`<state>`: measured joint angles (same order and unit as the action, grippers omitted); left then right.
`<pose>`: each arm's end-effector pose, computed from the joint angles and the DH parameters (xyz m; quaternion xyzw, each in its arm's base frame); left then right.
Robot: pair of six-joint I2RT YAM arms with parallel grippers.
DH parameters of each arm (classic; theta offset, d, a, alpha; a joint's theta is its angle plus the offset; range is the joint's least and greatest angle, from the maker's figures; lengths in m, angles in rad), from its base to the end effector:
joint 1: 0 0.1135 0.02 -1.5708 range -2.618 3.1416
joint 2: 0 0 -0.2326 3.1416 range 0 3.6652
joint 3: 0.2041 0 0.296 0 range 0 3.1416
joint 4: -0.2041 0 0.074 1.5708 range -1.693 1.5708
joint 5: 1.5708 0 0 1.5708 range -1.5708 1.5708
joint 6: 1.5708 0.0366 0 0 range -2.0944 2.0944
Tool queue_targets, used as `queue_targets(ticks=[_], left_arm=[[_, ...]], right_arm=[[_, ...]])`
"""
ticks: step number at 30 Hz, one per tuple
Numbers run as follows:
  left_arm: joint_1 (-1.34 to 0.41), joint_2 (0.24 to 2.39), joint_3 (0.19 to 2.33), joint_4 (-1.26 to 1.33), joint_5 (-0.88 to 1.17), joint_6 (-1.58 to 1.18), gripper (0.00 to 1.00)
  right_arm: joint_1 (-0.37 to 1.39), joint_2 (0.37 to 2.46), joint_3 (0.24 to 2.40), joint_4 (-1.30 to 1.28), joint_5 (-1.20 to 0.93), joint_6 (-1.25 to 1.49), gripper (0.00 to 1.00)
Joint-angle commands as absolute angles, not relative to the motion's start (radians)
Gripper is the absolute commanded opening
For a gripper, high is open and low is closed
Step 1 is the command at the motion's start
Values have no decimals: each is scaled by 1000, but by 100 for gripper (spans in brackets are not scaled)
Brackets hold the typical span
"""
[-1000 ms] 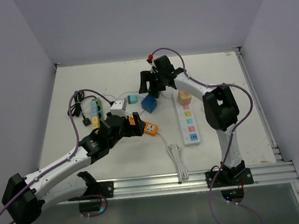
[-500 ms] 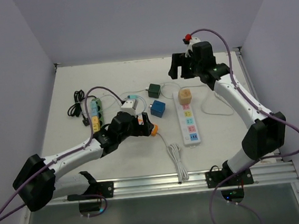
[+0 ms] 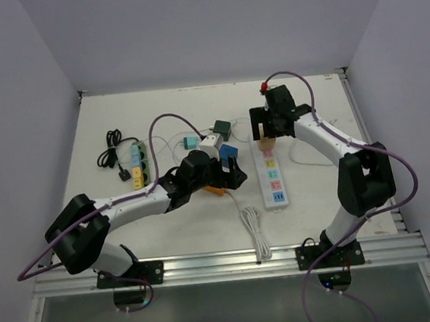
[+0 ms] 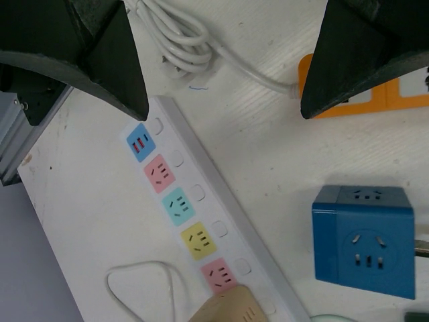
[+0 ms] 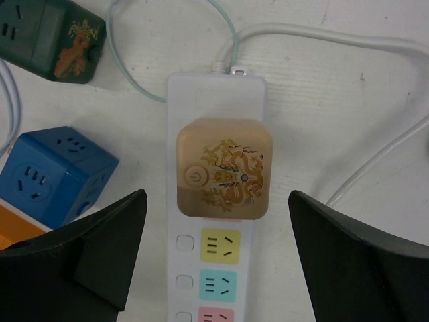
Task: Pull the plug off the socket
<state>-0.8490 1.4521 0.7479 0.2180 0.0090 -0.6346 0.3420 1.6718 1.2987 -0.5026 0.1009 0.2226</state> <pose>0.2310 -0.2629 0.1508 0.0940 0.8513 -0.3515 0.3779 0.3837 0.1327 0.2103 -0.0389 0.9384 0.0492 0.3399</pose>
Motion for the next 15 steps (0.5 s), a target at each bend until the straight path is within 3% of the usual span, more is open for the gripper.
queue_targets(ticks=[1, 7, 10, 11, 13, 14, 15], left_arm=[[-865, 1496, 821, 296, 34, -638, 100], [-874, 1592, 870, 322, 49, -637, 100], [-877, 1644, 893, 339, 64, -643, 100], [-879, 1655, 899, 344, 72, -643, 100], [-882, 1686, 914, 353, 77, -644, 100], [-884, 1704, 919, 356, 80, -643, 100], [-885, 1713, 929, 356, 78, -643, 100]], right_arm=[[330, 1707, 1313, -476, 120, 210, 89], [328, 1755, 1295, -449, 64, 222, 83], [321, 1772, 1292, -439, 45, 225, 74], [318, 1772, 1290, -439, 35, 225, 64], [305, 1763, 1281, -436, 23, 229, 54], [301, 1755, 1281, -439, 20, 227, 42], [298, 1737, 1276, -439, 23, 229, 36]])
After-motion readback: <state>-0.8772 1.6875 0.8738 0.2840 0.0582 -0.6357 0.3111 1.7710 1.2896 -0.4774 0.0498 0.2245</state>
